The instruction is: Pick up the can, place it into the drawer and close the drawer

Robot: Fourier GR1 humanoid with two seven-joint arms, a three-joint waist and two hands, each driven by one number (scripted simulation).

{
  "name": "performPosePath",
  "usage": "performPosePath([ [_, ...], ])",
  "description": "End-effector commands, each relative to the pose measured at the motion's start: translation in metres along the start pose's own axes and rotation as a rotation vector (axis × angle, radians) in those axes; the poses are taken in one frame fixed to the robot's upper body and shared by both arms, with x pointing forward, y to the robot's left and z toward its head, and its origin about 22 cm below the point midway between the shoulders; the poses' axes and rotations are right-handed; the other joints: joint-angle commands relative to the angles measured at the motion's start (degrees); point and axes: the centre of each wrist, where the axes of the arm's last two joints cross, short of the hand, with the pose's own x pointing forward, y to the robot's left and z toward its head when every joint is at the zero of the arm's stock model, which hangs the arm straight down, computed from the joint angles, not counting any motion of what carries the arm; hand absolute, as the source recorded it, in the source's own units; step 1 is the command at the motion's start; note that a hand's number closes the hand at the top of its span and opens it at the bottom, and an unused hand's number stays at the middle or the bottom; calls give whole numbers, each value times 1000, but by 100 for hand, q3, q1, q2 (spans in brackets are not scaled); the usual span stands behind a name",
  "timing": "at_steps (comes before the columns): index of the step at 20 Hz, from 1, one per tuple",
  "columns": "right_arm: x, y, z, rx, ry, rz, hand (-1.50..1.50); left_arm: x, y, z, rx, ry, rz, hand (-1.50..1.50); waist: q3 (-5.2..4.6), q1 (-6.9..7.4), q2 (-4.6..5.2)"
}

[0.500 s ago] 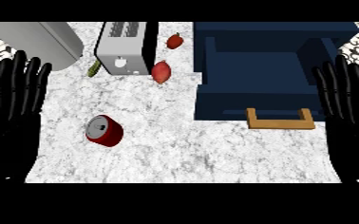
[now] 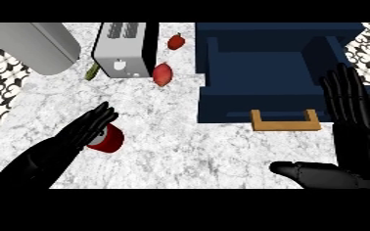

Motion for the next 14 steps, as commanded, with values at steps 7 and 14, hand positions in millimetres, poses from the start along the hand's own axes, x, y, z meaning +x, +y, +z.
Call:
performPosePath([
  [7,11,-10,26,-59,156,9,-150,24,83,62,-194,124,56,-150,12,59,-32],
  [14,-8,-30,43,-43,163,24,-150,10,74,71,-138,185,119,-150,16,50,-30],
])
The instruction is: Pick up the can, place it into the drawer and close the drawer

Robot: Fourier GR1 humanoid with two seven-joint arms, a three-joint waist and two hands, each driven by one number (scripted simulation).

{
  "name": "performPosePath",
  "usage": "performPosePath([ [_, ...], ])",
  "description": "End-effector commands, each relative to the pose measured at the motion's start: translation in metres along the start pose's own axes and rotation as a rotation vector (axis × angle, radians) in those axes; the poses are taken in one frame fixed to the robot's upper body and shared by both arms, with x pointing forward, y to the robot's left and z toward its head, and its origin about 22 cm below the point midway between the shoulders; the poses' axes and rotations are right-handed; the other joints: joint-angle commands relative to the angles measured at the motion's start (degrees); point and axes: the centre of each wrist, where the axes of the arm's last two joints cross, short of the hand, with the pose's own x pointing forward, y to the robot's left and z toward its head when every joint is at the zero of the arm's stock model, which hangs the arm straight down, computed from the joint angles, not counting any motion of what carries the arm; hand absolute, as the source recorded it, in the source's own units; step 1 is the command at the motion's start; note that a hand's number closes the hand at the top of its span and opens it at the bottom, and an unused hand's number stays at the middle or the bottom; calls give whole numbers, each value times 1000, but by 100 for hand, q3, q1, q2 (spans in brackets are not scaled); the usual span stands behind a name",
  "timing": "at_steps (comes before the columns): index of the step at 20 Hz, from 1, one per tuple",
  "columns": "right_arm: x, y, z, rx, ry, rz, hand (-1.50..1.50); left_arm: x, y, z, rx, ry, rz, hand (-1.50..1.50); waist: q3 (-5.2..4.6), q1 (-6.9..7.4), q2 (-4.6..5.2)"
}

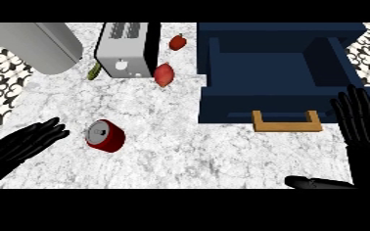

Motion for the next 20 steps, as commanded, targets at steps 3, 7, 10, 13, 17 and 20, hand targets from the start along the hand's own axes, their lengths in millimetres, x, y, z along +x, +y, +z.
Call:
performPosePath([
  [3,-4,-12,10,-6,11,-6,-150,-4,9,-10,37,14,26,-150,1,-16,0],
  [7,-20,-7,12,9,-2,1,-150,-1,8,-27,42,48,8,-150,2,-16,1],
  [10,-19,-30,28,-13,0,12,-150,-30,13,-26,36,55,20,-150,0,-43,2],
  [13,-18,-24,17,-16,3,5,-150,-18,42,-28,50,61,20,-150,0,-32,5],
  [17,-14,-27,6,-15,9,13,-150,-55,11,-38,40,75,16,-150,-2,-8,4],
  [20,-28,-18,12,-20,-3,22,-150,-59,26,-30,48,58,30,-150,-1,-7,4],
])
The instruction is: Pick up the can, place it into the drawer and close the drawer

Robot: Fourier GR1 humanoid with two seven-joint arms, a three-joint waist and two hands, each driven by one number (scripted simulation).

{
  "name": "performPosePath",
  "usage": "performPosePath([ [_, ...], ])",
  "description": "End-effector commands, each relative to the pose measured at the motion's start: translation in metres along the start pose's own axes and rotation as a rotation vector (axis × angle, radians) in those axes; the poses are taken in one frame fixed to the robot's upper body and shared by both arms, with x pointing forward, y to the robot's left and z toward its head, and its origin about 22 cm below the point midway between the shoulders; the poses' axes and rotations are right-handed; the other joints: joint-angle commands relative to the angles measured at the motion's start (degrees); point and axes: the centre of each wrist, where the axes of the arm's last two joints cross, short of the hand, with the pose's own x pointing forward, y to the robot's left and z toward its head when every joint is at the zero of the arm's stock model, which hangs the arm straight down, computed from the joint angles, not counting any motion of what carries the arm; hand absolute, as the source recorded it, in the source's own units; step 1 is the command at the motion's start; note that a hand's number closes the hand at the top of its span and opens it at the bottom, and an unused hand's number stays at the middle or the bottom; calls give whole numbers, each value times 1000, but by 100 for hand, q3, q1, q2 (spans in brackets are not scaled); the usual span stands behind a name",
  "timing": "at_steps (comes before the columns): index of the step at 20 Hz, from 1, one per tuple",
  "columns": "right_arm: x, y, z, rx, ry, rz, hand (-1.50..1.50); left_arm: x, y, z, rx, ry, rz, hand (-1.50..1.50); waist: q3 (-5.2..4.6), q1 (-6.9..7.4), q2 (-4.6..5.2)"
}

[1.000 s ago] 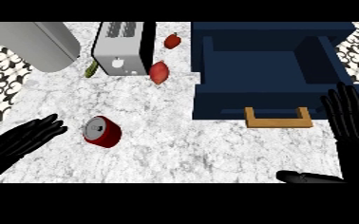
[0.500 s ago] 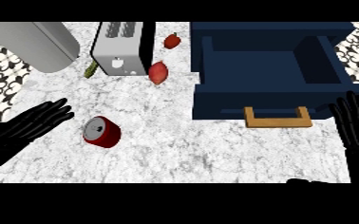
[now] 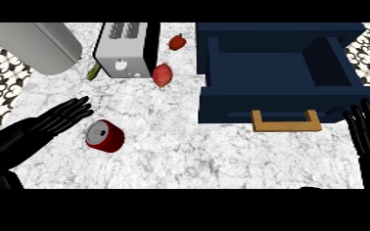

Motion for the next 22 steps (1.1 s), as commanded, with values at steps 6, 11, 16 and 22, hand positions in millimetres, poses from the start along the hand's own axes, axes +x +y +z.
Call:
performPosePath([
  [6,12,-13,-6,10,7,1,-150,-36,-4,-13,22,18,-7,-150,-1,0,1],
  [11,-12,21,-17,-1,-5,10,-150,-44,15,-2,47,17,-19,-150,0,14,5],
  [16,12,-20,8,8,-18,13,-150,-69,14,-3,71,46,-15,-150,-1,-12,0],
  [22,-2,4,-5,19,-4,-2,-150,-103,25,15,77,76,-15,-150,-3,-7,9],
])
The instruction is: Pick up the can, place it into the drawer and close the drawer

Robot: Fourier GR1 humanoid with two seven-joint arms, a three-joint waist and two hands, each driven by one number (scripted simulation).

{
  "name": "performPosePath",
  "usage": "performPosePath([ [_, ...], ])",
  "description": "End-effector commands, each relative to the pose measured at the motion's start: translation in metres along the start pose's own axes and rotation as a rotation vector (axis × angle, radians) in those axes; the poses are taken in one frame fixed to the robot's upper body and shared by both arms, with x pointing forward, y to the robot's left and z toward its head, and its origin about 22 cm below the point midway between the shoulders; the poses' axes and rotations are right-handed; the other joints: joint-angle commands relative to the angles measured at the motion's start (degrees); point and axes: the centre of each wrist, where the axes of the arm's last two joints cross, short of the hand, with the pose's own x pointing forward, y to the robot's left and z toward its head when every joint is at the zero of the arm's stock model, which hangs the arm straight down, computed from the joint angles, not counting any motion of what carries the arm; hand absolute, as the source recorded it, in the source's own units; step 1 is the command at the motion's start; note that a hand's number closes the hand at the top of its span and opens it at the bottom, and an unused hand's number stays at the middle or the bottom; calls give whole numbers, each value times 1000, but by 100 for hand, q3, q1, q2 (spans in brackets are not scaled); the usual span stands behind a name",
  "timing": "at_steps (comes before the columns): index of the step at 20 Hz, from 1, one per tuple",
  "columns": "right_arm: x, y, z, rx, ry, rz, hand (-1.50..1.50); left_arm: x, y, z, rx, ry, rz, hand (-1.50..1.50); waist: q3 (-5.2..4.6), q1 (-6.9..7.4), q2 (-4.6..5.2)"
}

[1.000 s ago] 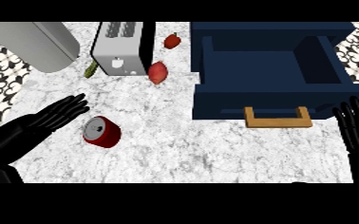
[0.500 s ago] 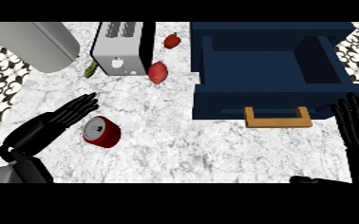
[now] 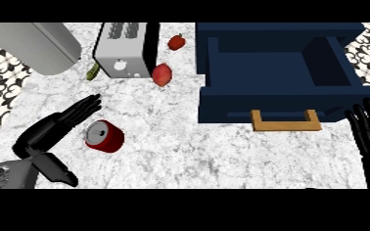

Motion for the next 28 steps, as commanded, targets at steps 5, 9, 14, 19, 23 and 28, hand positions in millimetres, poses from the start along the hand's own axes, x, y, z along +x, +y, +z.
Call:
performPosePath([
  [5,-4,-2,-1,-2,-9,6,-150,-26,3,-5,-40,-46,9,-150,0,-7,3],
  [9,-6,-7,1,-4,-10,-9,-150,-44,8,0,-48,-41,17,-150,-4,-41,16],
  [14,-3,-1,-15,-21,-17,-3,-150,-51,7,7,-48,-22,10,-150,-1,14,6],
  [19,-8,-3,7,-22,-7,12,-150,-52,24,1,-16,1,11,-150,-1,-41,9],
  [23,2,-7,-8,-1,-26,-1,-150,-75,13,4,-3,43,22,-150,-6,-59,26],
  [28,0,-3,3,-3,-41,-17,-150,-69,14,-21,-15,1,16,-150,-4,-78,20],
])
